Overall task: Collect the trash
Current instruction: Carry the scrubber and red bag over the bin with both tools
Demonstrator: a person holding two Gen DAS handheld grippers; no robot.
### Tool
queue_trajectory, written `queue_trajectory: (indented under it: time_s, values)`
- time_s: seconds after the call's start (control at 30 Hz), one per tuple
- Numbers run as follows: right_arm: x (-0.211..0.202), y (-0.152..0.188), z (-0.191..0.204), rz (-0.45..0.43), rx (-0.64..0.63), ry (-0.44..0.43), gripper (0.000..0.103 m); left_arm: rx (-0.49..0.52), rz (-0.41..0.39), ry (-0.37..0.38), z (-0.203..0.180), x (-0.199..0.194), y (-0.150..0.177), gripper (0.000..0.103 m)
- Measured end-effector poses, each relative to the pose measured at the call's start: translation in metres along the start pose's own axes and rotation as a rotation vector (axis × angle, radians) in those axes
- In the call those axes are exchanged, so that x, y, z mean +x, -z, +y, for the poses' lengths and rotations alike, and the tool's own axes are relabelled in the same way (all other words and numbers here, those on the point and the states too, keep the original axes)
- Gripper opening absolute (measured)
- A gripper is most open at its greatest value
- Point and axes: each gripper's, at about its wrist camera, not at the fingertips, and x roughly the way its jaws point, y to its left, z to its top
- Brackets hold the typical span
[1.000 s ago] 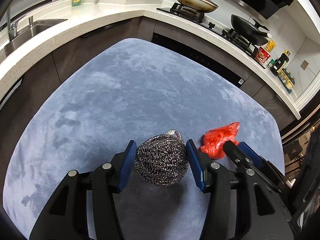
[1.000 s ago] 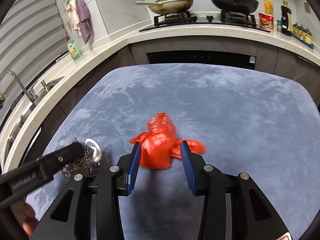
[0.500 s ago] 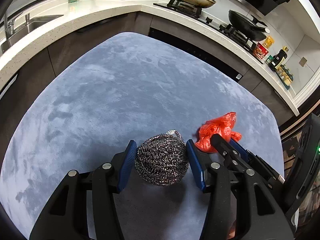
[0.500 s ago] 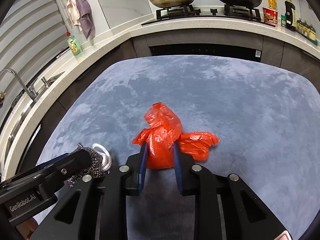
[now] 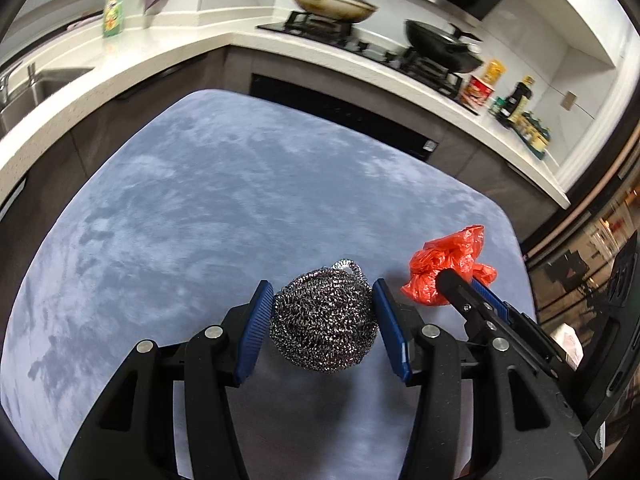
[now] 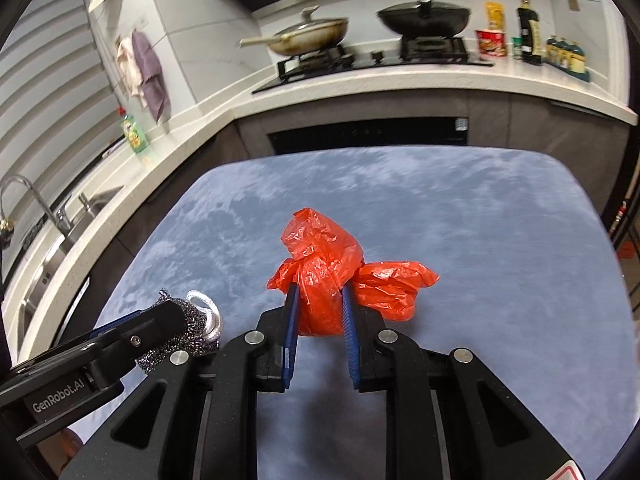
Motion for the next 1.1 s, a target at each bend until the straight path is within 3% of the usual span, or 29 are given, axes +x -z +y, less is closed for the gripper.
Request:
queue_trajectory:
  time_s: [0.5, 1.1]
  values:
    - [-0.118, 0.009, -0.108, -0.153, 0.143, 0.104, 0.019, 0.194, -0.018, 0.098, -0.131, -0.032, 0.038, 0.049]
    - [-0.23, 0.071, -0.255, -0.249, 0.359, 0.261, 0.019, 0.435, 0.02, 0.211, -0.289, -0.043, 0.11, 0.049]
